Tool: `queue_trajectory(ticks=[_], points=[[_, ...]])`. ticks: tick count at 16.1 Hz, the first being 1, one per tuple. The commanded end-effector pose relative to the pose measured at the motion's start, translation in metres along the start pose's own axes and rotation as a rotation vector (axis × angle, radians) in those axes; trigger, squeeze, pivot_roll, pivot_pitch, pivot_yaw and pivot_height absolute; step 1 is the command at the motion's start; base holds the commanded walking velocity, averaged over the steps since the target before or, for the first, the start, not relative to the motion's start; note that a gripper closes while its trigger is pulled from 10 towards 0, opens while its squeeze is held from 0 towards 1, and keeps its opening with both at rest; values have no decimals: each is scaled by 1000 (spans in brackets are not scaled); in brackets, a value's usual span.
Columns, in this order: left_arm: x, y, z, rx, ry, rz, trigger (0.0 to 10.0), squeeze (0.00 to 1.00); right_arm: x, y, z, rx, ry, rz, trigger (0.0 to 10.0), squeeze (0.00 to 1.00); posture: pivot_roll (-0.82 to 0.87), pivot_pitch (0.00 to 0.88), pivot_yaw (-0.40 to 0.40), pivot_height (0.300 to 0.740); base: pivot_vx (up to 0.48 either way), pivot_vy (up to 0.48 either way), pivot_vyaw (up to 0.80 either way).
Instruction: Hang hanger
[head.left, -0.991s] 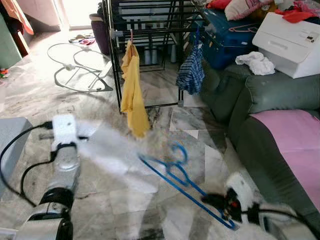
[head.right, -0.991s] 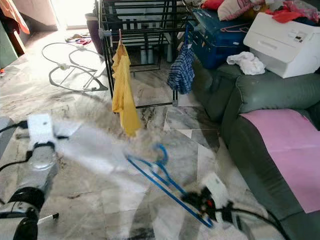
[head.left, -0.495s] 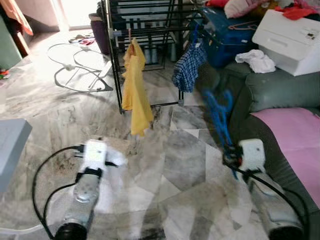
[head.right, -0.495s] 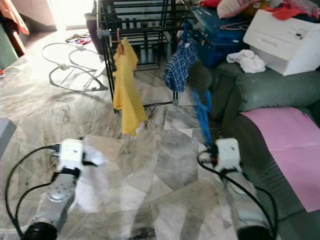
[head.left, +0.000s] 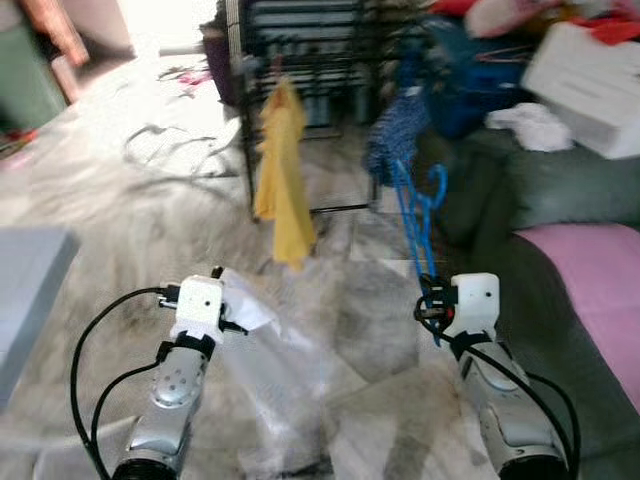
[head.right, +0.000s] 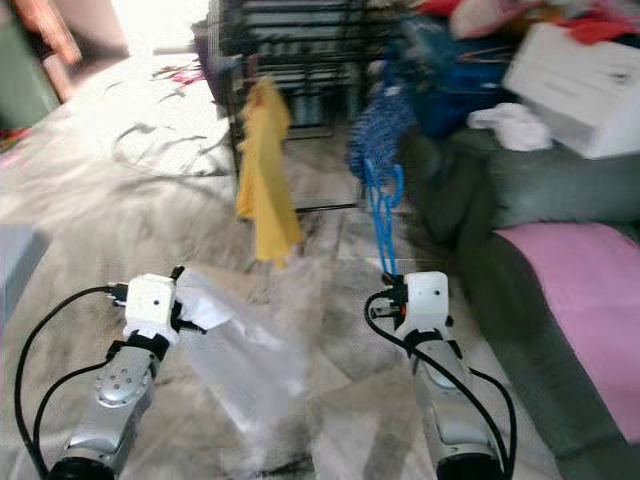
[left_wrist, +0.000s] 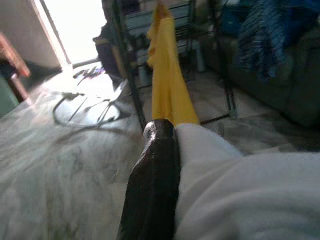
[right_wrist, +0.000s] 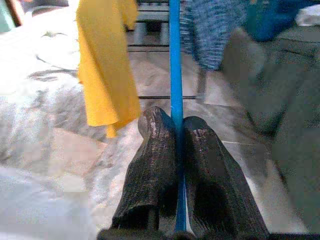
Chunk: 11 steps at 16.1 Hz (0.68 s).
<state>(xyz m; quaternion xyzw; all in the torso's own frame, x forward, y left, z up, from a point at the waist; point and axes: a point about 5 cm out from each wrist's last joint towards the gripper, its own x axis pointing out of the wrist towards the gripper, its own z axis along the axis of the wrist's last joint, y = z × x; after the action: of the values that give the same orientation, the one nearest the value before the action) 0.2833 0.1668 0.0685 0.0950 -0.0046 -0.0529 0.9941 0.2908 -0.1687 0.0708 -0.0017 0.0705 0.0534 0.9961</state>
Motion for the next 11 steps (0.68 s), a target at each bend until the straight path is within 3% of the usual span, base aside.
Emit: queue_trajectory(ticks=[1, 5, 11], points=[[5, -2, 11, -1, -36, -2, 10000, 0, 3, 1, 10, -5, -42, 7, 10000, 0, -192, 0, 30, 740, 0, 0, 781], [9, 0, 16, 78, -20, 55, 10000, 0, 6, 0, 16, 12, -67, 10, 10000, 0, -192, 0, 34, 740, 0, 0, 781], [12, 3, 12, 99, 14, 94, 10000, 0, 11, 12, 20, 32, -78, 65, 10000, 0, -176, 0, 32, 740, 0, 0, 777]])
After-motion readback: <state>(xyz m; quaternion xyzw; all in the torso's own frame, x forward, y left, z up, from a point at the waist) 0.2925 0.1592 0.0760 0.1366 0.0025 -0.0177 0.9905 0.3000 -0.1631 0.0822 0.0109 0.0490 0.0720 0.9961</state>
